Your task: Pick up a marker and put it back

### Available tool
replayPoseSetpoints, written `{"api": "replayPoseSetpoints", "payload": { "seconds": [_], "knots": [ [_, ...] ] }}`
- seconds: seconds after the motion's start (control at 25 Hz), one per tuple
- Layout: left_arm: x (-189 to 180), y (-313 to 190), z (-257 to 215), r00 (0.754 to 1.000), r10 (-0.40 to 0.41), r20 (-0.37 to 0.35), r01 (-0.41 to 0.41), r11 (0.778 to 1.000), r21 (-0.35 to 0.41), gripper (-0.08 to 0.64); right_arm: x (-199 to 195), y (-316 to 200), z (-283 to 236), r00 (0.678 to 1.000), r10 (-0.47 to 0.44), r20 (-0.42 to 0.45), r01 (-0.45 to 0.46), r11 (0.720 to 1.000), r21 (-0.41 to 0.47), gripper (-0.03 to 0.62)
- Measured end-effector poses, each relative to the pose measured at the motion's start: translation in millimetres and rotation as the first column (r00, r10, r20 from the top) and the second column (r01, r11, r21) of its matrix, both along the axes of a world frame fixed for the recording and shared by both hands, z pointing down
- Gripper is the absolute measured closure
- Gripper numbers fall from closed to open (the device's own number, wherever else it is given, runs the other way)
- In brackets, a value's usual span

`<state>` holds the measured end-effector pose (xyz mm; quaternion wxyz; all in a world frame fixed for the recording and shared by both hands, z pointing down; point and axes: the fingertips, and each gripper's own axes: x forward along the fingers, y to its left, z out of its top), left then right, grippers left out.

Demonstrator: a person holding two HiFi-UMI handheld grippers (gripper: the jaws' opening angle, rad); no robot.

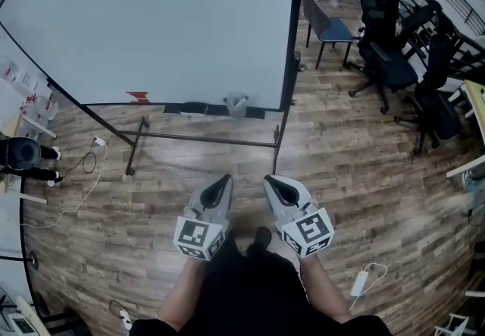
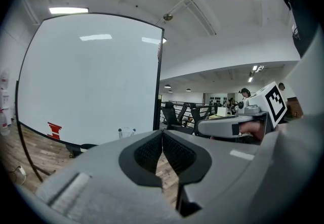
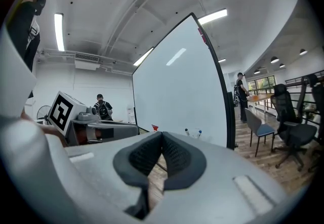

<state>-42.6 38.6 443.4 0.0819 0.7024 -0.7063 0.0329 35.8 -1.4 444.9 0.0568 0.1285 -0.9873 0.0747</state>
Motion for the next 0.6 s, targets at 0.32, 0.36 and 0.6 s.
{"api": "replayPoseSetpoints", "payload": {
  "seconds": [0.32, 0.36, 0.6],
  "knots": [
    [-3, -1, 2, 1.000, 0.010, -0.011, -0.010, 1.000, 0.004, 0.548, -6, 3, 3, 1.000, -0.005, -0.016, 0.006, 1.000, 0.007, 0.592],
    [-2, -2, 1, 1.000, 0.014, -0.009, -0.014, 1.000, 0.005, 0.548, -7, 3, 3, 1.000, -0.004, -0.018, 0.004, 1.000, 0.009, 0.591],
    [-10, -1, 4, 1.000, 0.008, -0.018, -0.008, 1.000, 0.002, 0.548, -13, 5, 4, 1.000, -0.004, -0.031, 0.004, 1.000, 0.016, 0.591]
  ]
}}
